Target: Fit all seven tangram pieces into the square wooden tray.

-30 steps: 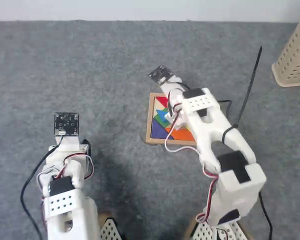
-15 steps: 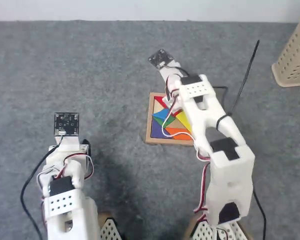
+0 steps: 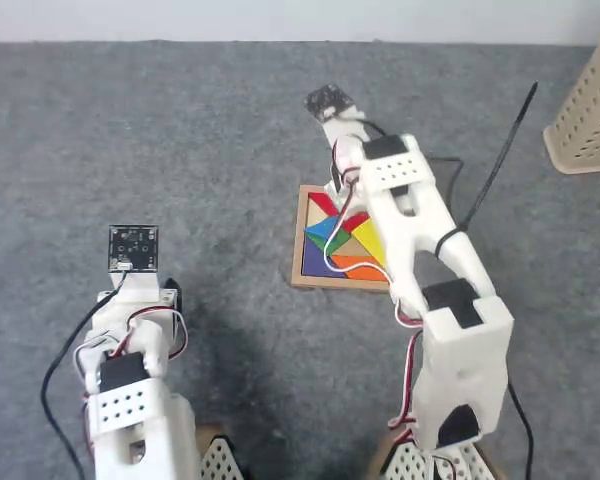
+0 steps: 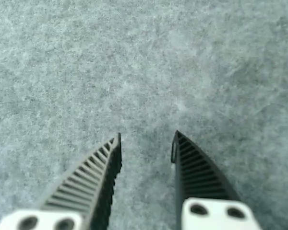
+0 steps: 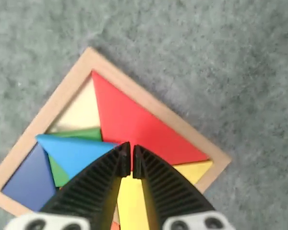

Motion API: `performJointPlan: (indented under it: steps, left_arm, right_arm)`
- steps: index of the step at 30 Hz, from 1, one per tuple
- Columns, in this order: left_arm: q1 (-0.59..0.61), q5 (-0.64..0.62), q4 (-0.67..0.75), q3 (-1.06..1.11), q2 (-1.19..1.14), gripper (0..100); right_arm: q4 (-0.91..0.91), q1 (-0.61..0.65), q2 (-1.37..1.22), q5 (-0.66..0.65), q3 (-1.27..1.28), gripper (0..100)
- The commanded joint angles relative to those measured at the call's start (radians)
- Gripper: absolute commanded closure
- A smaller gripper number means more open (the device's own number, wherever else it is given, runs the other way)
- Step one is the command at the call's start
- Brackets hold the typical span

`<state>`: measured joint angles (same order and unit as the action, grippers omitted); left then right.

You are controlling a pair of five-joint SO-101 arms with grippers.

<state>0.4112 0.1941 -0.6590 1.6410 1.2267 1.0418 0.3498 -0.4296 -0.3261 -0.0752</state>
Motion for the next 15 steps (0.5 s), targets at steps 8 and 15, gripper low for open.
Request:
performJointPlan:
  steps: [8,15]
  left_arm:
    - [0.005,0.006,0.026,-0.004,0.02,83]
    - [0.005,0.006,0.026,-0.004,0.02,83]
  right_arm:
    - [-0.104,0.022,0.067,-0.037,0.078,99.2]
    - [-0.104,0.042,-0.038,-0.037,-0.066,99.2]
